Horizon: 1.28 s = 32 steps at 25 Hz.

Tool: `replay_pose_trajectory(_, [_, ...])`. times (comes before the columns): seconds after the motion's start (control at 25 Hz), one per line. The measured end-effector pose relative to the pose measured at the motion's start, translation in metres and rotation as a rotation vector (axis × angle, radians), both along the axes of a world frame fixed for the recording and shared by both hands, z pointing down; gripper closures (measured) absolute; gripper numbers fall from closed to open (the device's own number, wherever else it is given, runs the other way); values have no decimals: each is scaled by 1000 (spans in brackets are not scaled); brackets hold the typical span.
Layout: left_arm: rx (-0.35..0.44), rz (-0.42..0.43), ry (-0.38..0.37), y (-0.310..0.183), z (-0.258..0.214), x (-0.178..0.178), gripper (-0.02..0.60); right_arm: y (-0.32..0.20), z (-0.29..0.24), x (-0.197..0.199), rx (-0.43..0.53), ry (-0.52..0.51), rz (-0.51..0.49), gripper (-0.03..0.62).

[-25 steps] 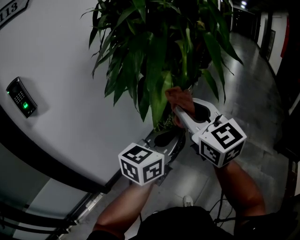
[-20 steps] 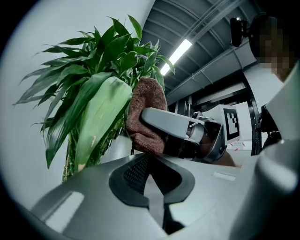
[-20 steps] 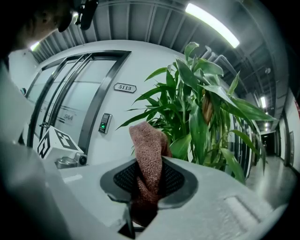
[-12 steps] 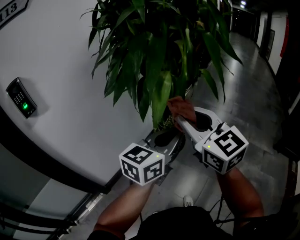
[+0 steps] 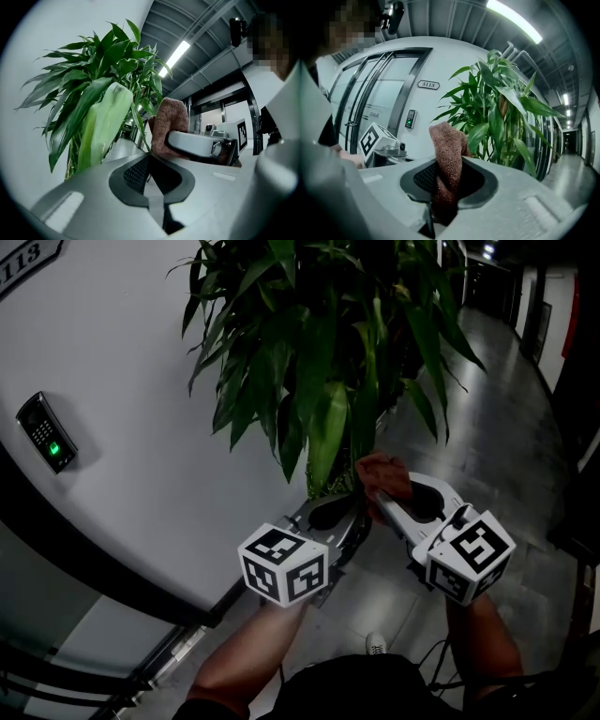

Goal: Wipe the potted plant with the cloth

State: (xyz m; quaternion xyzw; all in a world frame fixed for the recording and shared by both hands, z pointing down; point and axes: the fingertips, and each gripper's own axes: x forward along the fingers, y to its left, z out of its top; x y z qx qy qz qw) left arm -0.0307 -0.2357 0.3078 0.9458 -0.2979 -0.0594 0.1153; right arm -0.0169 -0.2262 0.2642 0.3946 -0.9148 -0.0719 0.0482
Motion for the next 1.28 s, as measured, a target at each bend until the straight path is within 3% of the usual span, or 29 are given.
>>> replay_pose_trajectory(0.16, [35,6,21,3,-8,-2,555,6,11,8,-46,-58,8,519])
replay_pose_trajectory(0.48, [73,2,34,15,-20,-16,506,13,8,14,-21,-144,30,519])
replay_pose_trajectory(0.96, [23,-172,46,-5,0,-90,499,14,6,-16,-17,-142,-20,519])
replay_pose_trajectory(1.28, [-9,-77,50,-29,4,-69,446,9,-1,-16,11,-130,0,519])
